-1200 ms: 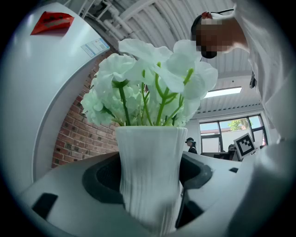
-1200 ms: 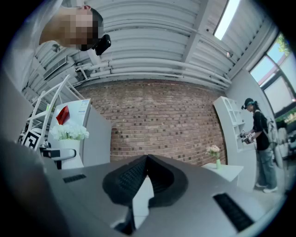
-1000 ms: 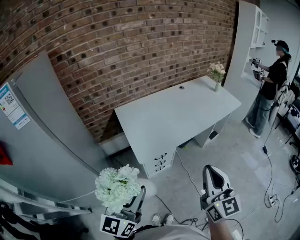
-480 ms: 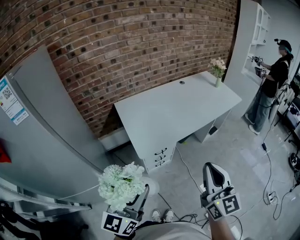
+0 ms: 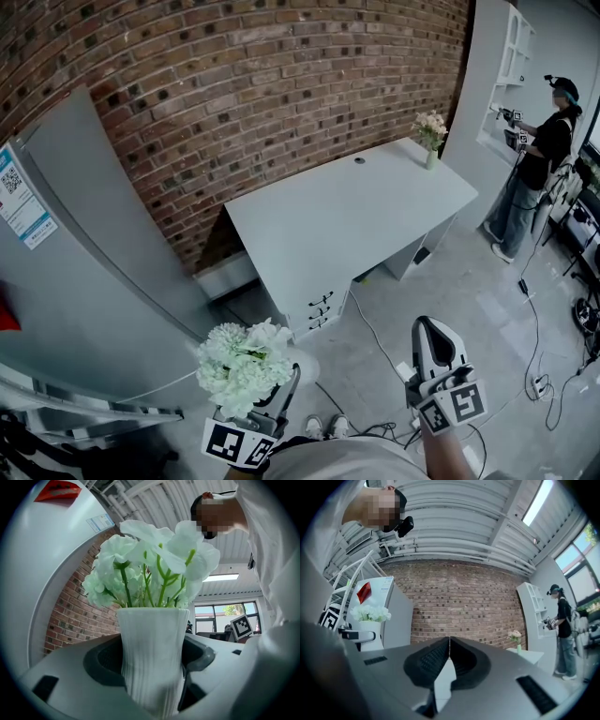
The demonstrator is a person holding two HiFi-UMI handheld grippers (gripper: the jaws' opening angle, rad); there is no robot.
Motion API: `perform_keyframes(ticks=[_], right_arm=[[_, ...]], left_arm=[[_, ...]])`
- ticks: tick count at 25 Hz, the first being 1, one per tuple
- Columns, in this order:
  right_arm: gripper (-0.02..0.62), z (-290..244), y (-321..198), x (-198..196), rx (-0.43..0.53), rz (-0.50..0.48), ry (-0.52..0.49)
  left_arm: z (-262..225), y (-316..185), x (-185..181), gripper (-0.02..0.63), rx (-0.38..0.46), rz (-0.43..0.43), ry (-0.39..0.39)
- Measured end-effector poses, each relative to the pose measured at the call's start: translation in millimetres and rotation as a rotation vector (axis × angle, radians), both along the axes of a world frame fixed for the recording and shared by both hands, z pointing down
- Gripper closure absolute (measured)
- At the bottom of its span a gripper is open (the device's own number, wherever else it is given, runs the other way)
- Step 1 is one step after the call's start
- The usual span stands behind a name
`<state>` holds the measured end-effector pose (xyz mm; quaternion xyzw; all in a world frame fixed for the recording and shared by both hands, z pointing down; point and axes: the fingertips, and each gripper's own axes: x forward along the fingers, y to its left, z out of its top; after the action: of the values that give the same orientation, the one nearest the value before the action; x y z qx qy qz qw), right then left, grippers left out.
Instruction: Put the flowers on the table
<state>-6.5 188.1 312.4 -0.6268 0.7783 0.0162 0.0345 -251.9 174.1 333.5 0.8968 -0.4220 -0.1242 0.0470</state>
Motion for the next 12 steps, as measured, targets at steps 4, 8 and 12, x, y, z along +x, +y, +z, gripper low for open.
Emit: perform_keyframes(ticks=[4, 8, 12], right_arm=[[0.577, -0.2, -3.5, -15.2, -0.001, -0.003, 0.002], [0.577, 1.5, -4.1, -30.7, -0.002, -0.002, 0.015], [0.577, -3.0, 1.7, -27.4, 0.008, 0.030, 0.022]], left_arm=[[-2.1, -0.2, -6.6, 0.265, 0.018, 0.028, 0.017], [7.4, -3.2, -19.7, 0.265, 0.008, 0.037, 0.020], [10.1, -2.5, -17.9, 0.265, 0.001, 0.064, 0.027]])
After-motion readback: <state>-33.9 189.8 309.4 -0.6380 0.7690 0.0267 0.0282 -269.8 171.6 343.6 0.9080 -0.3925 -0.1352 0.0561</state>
